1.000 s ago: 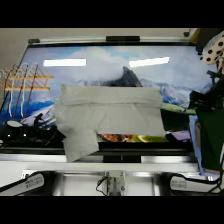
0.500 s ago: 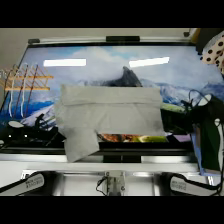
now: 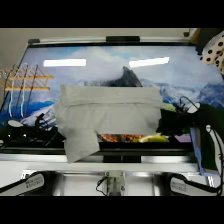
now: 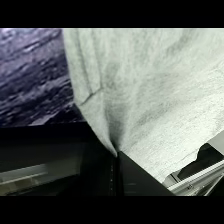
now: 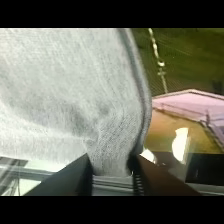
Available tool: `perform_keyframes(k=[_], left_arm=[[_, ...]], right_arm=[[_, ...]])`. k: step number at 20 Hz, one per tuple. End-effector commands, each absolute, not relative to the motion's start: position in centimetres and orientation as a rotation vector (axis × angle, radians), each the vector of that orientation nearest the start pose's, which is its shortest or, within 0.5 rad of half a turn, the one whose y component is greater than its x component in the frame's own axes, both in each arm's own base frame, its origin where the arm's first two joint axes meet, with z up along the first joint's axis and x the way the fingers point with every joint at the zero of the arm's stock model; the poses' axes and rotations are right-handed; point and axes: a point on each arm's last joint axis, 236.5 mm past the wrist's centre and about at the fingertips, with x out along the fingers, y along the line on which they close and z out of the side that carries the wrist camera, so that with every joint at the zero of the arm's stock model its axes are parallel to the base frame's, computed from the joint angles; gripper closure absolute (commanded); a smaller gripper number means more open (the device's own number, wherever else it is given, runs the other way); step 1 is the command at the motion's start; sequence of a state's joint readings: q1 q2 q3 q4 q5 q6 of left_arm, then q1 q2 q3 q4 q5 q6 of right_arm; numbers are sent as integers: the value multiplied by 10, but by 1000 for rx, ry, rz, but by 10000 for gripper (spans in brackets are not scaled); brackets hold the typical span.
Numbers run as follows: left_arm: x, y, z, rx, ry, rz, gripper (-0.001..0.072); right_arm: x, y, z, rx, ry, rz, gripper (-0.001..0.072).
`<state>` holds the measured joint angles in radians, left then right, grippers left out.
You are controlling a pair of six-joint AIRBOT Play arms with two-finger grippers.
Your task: Fold the shirts.
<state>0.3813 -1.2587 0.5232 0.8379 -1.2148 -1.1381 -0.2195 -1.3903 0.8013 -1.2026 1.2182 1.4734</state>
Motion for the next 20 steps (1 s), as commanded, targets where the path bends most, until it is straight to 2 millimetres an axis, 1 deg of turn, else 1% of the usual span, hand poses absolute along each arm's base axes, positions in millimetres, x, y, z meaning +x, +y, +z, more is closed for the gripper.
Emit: perform_keyframes(k=[1,2,3,4,5,6,8,10,11,12,13,16,18,20], left_arm=[[227,-69,-102,-835,1564,-311,669],[227,-69,-102,-835,1564,-311,669],[227,-69,-102,-835,1565,-312,669],[227,-69,-102,-835,1565,-312,669],[228,-69,-101,-833,1562,-313,669],[231,-68,-99,-827,1554,-316,669],[244,-64,-90,-807,1527,-327,670],[259,-59,-75,-777,1492,-353,670],[267,-57,-66,-759,1476,-371,670],[275,-55,-56,-739,1458,-393,670],[282,-53,-46,-723,1443,-407,670],[306,-50,-21,-709,1369,-434,670],[334,-45,-3,-708,1270,-418,671],[365,-40,16,-671,1181,-393,671]], right_arm=[[268,21,-119,525,1687,25,442],[268,20,-119,530,1686,17,529],[268,20,-119,532,1687,16,590],[267,20,-119,531,1691,17,619],[265,21,-119,530,1698,19,637],[263,21,-118,528,1706,24,637],[256,25,-116,508,1736,70,637],[247,33,-107,487,1774,163,638],[246,35,-102,474,1779,193,638],[251,34,-94,459,1760,205,638],[261,31,-85,444,1719,206,638],[313,19,-48,417,1542,169,639],[347,15,-30,404,1445,147,639],[376,25,-21,354,1392,174,639]])
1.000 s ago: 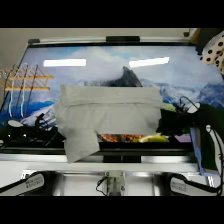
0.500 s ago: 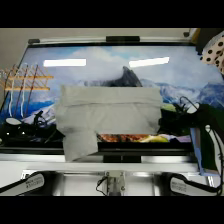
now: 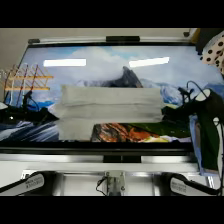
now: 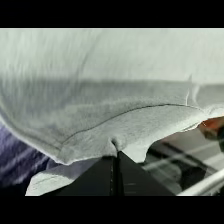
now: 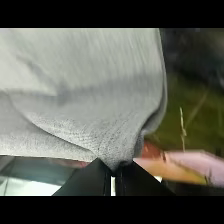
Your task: Fold the shirts.
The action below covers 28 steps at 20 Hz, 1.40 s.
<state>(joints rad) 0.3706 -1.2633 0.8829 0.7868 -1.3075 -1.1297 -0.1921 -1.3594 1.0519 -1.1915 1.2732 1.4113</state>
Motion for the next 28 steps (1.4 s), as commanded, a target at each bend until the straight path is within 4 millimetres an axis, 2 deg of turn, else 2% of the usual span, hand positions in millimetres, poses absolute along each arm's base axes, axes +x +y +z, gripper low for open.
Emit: perform_keyframes(k=[1,3,5,8,11,13,15,17,18,19,20,21,24,25,27,28], left_arm=[[381,-40,26,-649,1149,-394,671],[414,-41,43,-607,1105,-418,671],[450,-44,48,-627,1102,-416,671],[498,-51,30,-663,1128,-416,671],[530,-44,6,-717,1150,-383,671],[536,-44,-23,-774,1198,-348,670],[530,-51,-49,-806,1268,-344,670],[524,-60,-62,-809,1312,-359,663],[524,-61,-63,-809,1316,-361,571],[524,-59,-61,-810,1314,-362,428],[524,-57,-58,-810,1314,-368,293],[523,-53,-51,-807,1315,-380,288],[519,-45,-27,-793,1324,-431,289],[513,-47,-17,-785,1341,-467,290],[501,-55,-1,-743,1359,-531,305],[499,-58,6,-728,1355,-544,315]], right_arm=[[391,29,-20,323,1374,179,639],[425,26,-23,250,1337,135,639],[457,19,-27,225,1320,93,639],[493,18,-40,253,1299,71,639],[510,14,-56,252,1303,59,639],[513,17,-69,267,1317,63,638],[508,27,-84,295,1359,82,638],[502,36,-96,297,1399,97,637],[501,34,-97,284,1403,93,635],[500,32,-95,273,1405,89,560],[499,29,-91,269,1404,88,362],[497,25,-83,258,1401,98,188],[493,3,-59,267,1377,88,178],[495,-9,-52,296,1354,71,122],[500,-18,-49,419,1326,71,118],[503,-17,-51,496,1319,87,71]])
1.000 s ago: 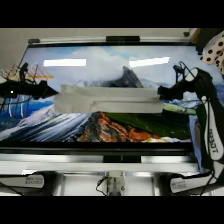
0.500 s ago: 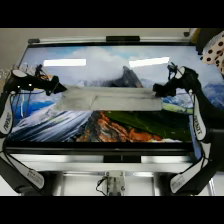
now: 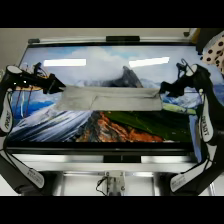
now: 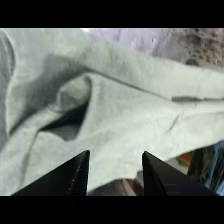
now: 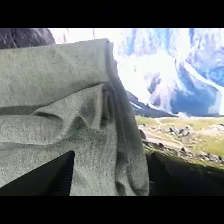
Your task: Fold the shirts.
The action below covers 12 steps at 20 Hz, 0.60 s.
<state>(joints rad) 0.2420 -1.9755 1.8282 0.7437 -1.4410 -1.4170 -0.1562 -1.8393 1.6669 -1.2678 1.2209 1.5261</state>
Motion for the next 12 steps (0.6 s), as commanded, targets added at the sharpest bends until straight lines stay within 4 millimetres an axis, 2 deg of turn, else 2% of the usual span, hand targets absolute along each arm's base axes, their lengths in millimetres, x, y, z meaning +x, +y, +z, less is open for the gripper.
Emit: perform_keyframes(k=[1,3,6,9,12], left_arm=[[499,-62,14,-714,1342,-551,315],[497,-71,26,-681,1322,-579,315],[495,-83,31,-660,1323,-601,315],[493,-93,35,-641,1323,-621,315],[491,-102,40,-618,1317,-641,315]], right_arm=[[506,-12,-52,565,1309,110,49],[514,2,-56,642,1291,176,47],[511,11,-78,621,1339,178,47],[508,14,-92,621,1369,177,48],[496,13,-110,638,1438,148,48]])
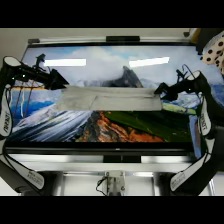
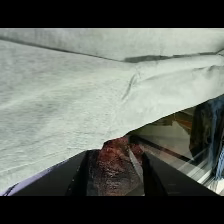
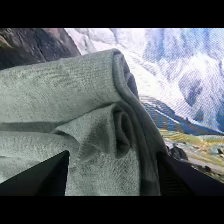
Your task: Fold the shirts.
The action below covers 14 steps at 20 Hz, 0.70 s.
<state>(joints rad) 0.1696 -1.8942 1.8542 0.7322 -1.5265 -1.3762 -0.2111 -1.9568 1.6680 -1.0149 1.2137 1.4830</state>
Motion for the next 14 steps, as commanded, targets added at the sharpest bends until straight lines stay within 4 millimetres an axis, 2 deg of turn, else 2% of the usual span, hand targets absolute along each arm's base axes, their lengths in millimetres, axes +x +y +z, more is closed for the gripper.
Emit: perform_keyframes(k=[1,3,5,6,7,8,9,12,14], left_arm=[[490,-106,41,-612,1318,-647,315],[488,-116,42,-597,1322,-664,316],[485,-128,43,-572,1326,-691,316],[483,-135,43,-559,1328,-706,315],[481,-142,43,-546,1330,-721,315],[479,-149,43,-533,1334,-736,315],[477,-155,43,-525,1339,-746,315],[475,-175,42,-492,1329,-777,322],[481,-195,40,-477,1299,-781,338]], right_arm=[[495,16,-115,648,1450,153,48],[492,26,-122,645,1473,167,53],[489,38,-126,629,1494,185,163],[488,41,-127,622,1500,193,166],[488,45,-126,610,1500,206,336],[488,48,-125,608,1499,212,544],[490,50,-119,612,1489,227,638],[501,60,-78,571,1383,338,637],[504,61,-40,543,1311,363,638]])
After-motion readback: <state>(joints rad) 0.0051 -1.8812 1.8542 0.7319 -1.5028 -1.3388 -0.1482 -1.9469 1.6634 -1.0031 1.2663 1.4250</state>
